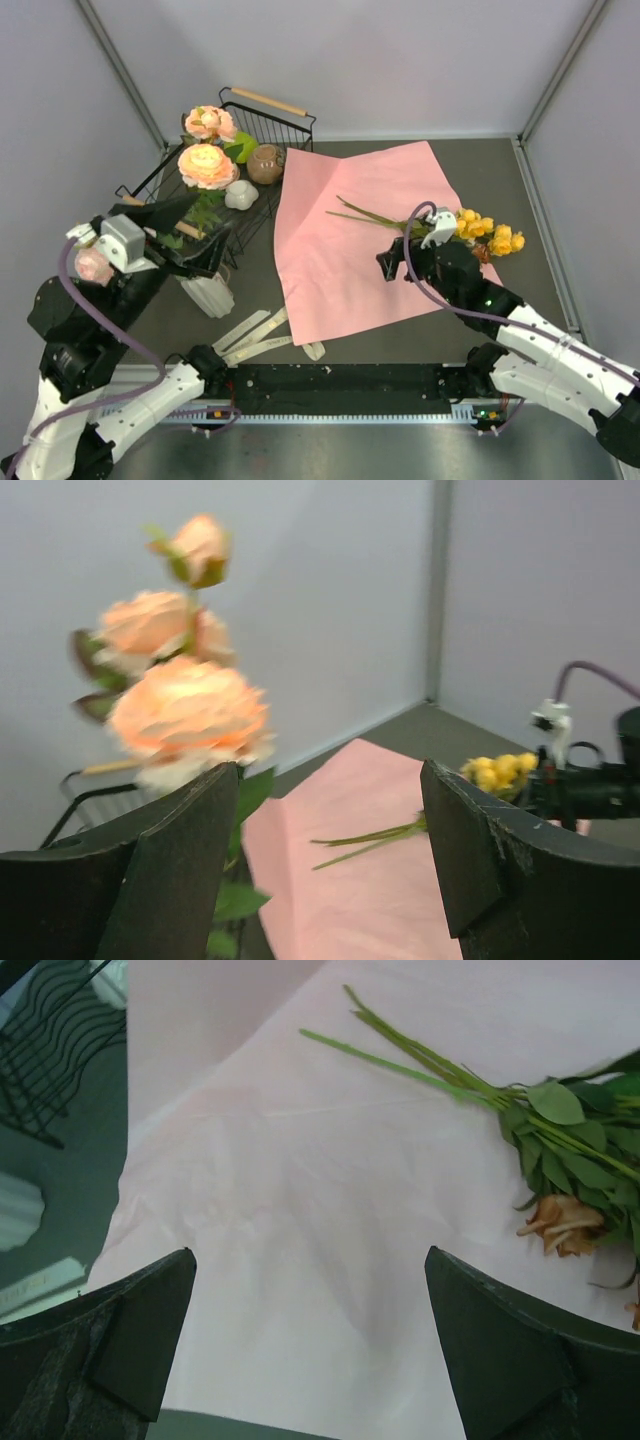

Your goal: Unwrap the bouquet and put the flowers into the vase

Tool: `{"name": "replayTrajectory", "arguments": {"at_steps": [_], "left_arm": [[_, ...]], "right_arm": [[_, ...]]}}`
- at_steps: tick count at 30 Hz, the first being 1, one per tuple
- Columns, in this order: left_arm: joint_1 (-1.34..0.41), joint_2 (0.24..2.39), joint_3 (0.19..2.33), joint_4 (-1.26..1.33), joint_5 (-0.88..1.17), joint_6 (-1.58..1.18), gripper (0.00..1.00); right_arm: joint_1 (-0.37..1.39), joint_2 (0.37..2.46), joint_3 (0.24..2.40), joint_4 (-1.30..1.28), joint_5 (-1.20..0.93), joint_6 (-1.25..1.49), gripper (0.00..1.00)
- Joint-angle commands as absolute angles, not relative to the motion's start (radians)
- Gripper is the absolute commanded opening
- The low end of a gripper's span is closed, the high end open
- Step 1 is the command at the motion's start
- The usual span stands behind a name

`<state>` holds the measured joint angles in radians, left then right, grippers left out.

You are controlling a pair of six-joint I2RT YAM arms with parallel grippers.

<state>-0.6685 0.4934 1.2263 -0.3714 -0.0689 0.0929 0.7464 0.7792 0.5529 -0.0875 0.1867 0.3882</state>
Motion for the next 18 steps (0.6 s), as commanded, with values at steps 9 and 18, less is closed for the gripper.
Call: {"name": "replayTrajectory", "arguments": {"at_steps": [9,18], "left_arm": [[-0.669,0.776,1.25,-0.209,0.603,-0.205,0.78],[-0.669,0.877,1.198,-0.232,0.71,-0.273,0.79]], "right_arm": [[0.62,0.879,0.666,-0.187,0.557,0.958,0.98],[0.433,1.299,0.839,-0.143,0.255,1.298,0.99]]}}
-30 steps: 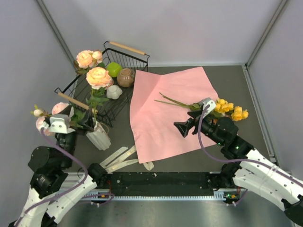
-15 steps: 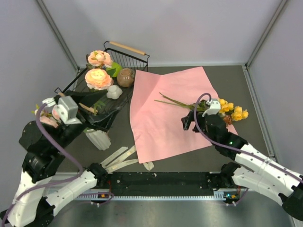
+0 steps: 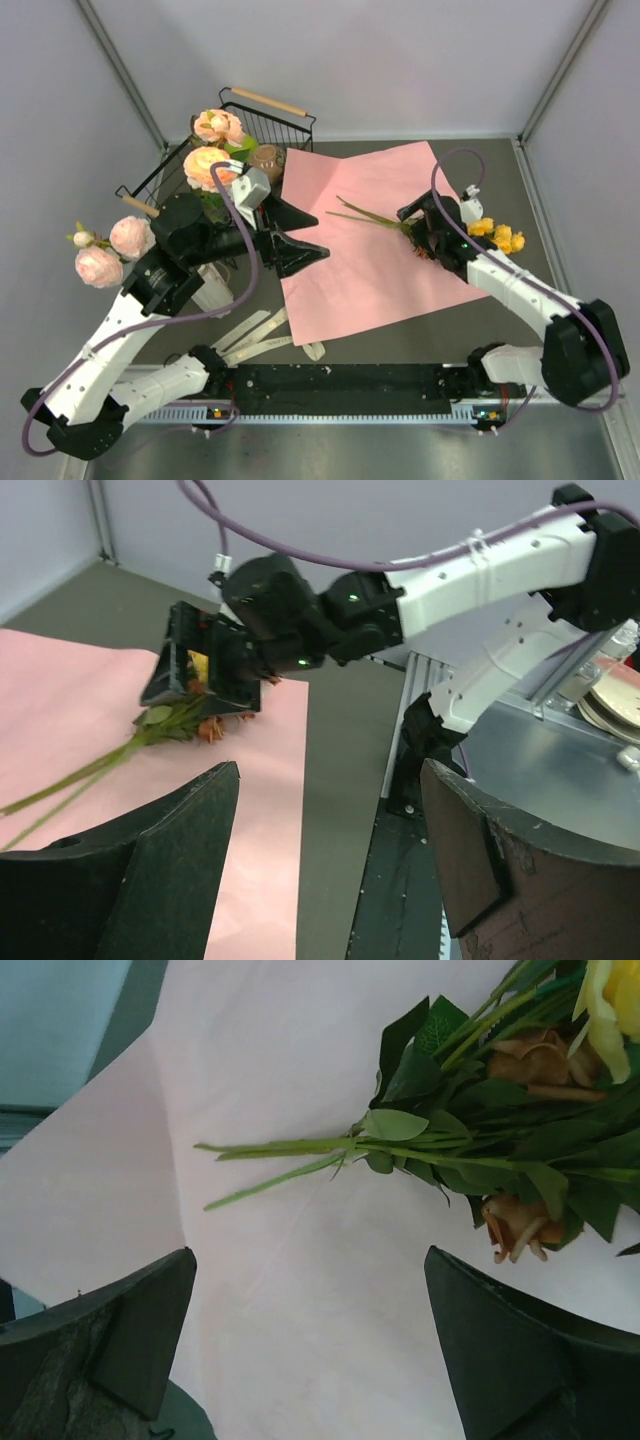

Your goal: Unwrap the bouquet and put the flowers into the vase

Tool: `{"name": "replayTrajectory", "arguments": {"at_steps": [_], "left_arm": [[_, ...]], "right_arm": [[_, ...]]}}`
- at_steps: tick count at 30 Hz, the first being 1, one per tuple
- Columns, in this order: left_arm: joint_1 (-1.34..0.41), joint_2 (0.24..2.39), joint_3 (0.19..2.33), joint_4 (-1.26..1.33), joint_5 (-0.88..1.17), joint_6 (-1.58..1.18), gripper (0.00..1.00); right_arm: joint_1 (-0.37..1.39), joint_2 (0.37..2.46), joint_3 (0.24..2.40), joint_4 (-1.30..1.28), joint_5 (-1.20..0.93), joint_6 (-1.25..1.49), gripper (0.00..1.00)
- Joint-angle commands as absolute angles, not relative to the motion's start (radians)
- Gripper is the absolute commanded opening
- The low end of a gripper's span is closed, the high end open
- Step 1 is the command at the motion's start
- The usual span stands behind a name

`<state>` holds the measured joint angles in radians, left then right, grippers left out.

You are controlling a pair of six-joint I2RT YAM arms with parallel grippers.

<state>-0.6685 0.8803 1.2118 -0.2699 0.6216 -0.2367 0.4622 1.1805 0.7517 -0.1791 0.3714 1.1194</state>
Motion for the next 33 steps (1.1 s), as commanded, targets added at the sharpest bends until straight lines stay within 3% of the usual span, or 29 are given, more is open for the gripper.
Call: {"name": "replayTrajectory", "arguments": {"at_steps": [1,4,5,6,7,11,13,31,33], "left_arm": [[-0.669,0.874,1.184,-0.232,0.71,-0.27,0.79],[-0.67,0.859,1.145,-0.218,0.718,-0.27,0.79],[-0.67,0.856,1.137,-0.21,0.722,-0.27,0.79],[-0.67,0.856,1.131,-0.206,0.726,-0.27,0.79],[-0.67,0.851,1.121,-0.203,0.73,-0.275,0.79],[-0.673,0.847,1.1,-0.187,0.753,-0.291,0.79],[-0.675,0.838,1.086,-0.176,0.758,-0.304,0.79],[-0.675,0.838,1.068,-0.229,0.787,-0.242,0.79],[-0.676,0.838,1.066,-0.23,0.788,-0.239,0.79]], "right_arm": [[0.433,1.328,0.847,-0.138,0.264,1.352,0.97],[0.433,1.419,0.853,-0.1,0.264,1.498,0.85],[0.439,1.439,0.857,-0.094,0.268,1.529,0.76],[0.446,1.478,0.87,-0.089,0.278,1.558,0.59],[0.454,1.494,0.874,-0.089,0.314,1.613,0.53],[0.501,1.554,0.91,-0.139,0.466,1.719,0.43],[0.505,1.589,0.945,-0.205,0.52,1.781,0.33],[0.463,1.83,1.091,-0.337,0.508,2.085,0.32],[0.454,1.835,1.086,-0.337,0.503,2.089,0.23]]}}
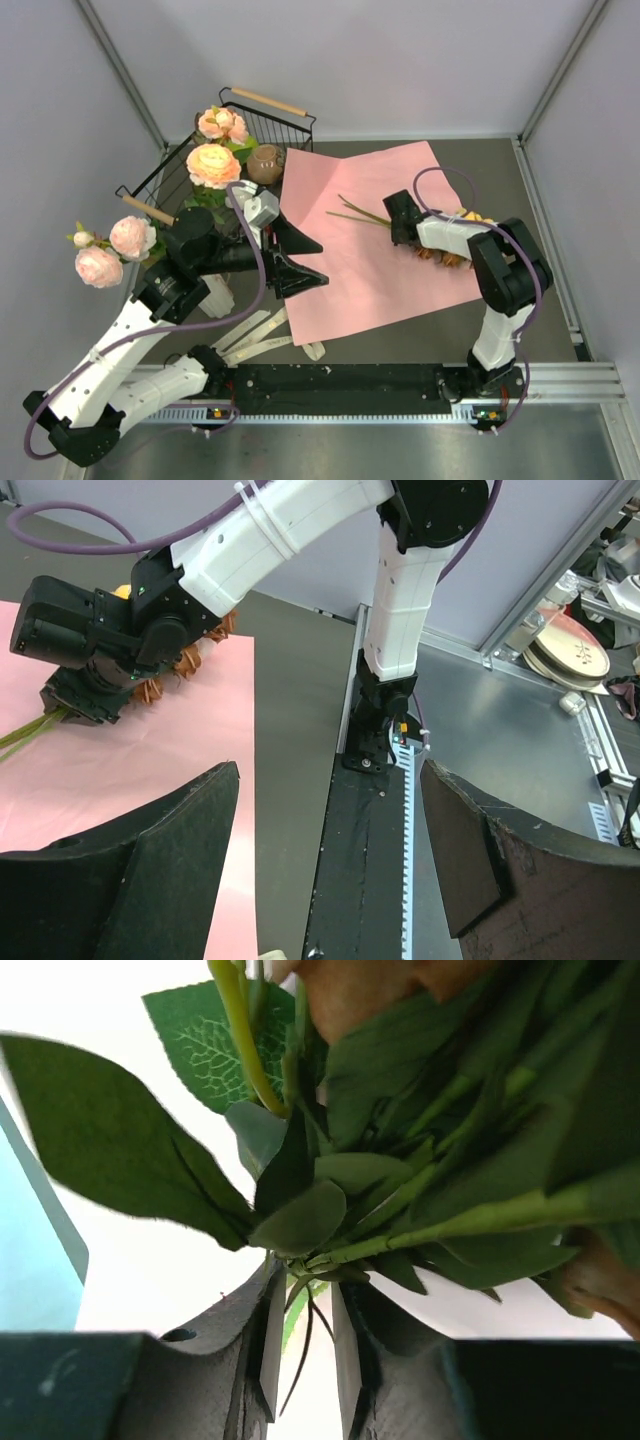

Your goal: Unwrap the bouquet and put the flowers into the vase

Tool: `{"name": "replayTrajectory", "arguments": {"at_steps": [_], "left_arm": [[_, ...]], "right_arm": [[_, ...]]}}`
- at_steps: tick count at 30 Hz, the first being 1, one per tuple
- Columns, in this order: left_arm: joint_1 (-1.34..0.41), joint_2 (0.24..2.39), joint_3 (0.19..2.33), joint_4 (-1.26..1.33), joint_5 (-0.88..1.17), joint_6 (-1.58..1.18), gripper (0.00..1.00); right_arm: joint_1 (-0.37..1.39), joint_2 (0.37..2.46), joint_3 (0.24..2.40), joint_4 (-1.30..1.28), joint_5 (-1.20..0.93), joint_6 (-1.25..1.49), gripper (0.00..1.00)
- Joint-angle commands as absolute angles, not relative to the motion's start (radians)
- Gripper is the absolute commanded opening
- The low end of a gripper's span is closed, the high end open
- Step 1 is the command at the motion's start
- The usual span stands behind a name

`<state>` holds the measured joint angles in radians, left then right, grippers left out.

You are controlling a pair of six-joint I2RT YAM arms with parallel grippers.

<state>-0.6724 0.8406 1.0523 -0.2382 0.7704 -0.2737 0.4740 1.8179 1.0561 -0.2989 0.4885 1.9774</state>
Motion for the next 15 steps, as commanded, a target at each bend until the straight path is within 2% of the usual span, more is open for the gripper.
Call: {"name": "replayTrajectory", "arguments": {"at_steps": [1,2,4,8,15], "left_arm": [[-0.676,0.841,1.068,-0.232,0.792,-0.238,0.79],[-0.676,0.842,1.068,-0.23,0.793,-0.238,0.79],[-0.676,0.85,1.066,-0.23,0.792,-0.236,0.79],[-0.676,0.87,1.066,-0.233,0.781,-0.242,0.79],[-0.676,0.963,1.074,-0.219,0.738,-0.302,0.78]], "right_arm": [[0.451,1.832,1.083,-0.339,0.494,2.091,0.19],[0.449,1.829,1.081,-0.339,0.492,2.089,0.15],[0.451,1.812,1.086,-0.341,0.497,2.047,0.13],[0.451,1.761,1.088,-0.345,0.528,1.916,0.0],[0.453,1.694,1.043,-0.315,0.538,1.686,0.0]]}}
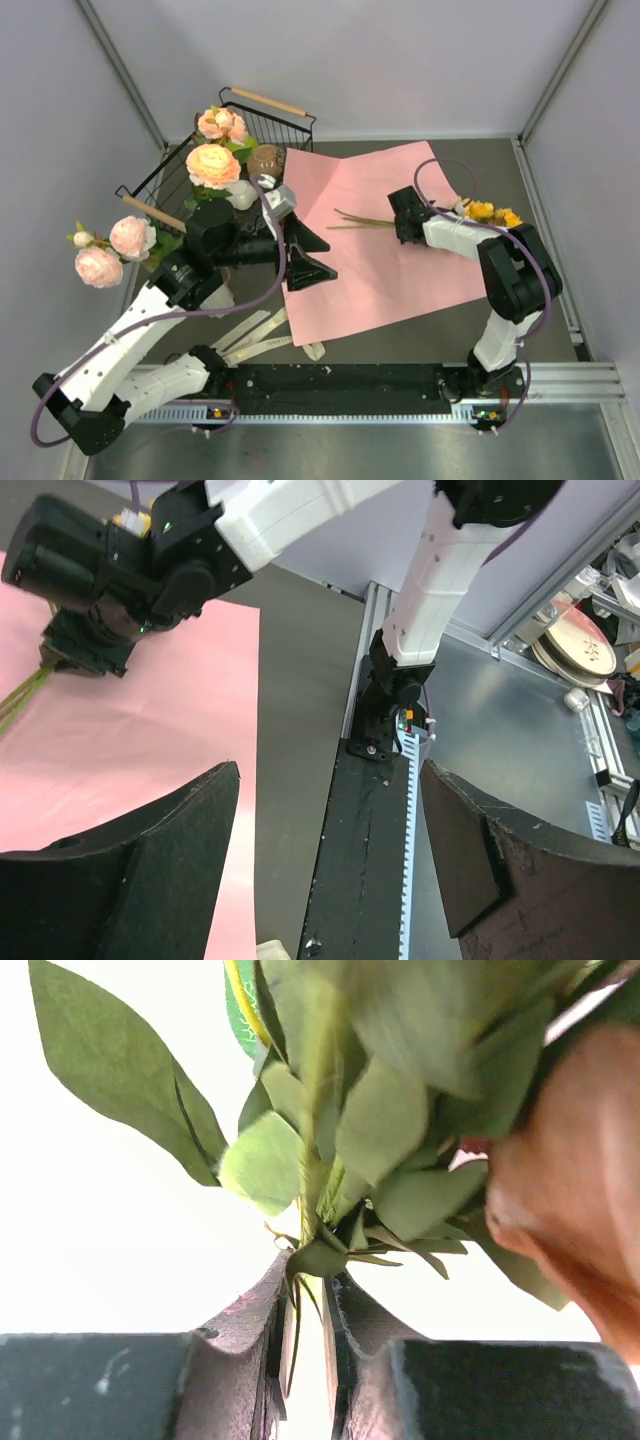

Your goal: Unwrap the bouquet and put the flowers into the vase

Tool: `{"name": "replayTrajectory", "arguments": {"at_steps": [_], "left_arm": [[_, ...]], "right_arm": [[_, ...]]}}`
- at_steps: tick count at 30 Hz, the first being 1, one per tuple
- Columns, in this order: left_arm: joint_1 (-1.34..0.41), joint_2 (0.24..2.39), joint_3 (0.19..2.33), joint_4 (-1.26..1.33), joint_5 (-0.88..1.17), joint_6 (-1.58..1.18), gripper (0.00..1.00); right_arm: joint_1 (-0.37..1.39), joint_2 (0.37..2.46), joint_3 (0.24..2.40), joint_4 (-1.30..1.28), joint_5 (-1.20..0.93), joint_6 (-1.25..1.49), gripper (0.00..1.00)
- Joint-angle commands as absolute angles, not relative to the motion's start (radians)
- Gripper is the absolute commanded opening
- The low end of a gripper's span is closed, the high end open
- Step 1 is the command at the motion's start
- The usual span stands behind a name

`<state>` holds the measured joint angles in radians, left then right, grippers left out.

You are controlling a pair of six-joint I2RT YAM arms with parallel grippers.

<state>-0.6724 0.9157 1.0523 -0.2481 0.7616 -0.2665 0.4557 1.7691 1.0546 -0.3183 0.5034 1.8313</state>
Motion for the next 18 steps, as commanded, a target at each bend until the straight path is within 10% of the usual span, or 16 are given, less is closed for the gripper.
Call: {"name": "replayTrajectory", "arguments": {"at_steps": [1,18], "left_arm": [[-0.676,0.974,1.074,-0.213,0.733,-0.31,0.78],[-0.745,1.271,1.092,-0.176,0.513,-0.282,0.64]], "right_arm": [[0.454,1.683,1.032,-0.289,0.54,1.662,0.0],[0.448,1.634,0.894,-0.017,0.414,1.373,0.08]]}}
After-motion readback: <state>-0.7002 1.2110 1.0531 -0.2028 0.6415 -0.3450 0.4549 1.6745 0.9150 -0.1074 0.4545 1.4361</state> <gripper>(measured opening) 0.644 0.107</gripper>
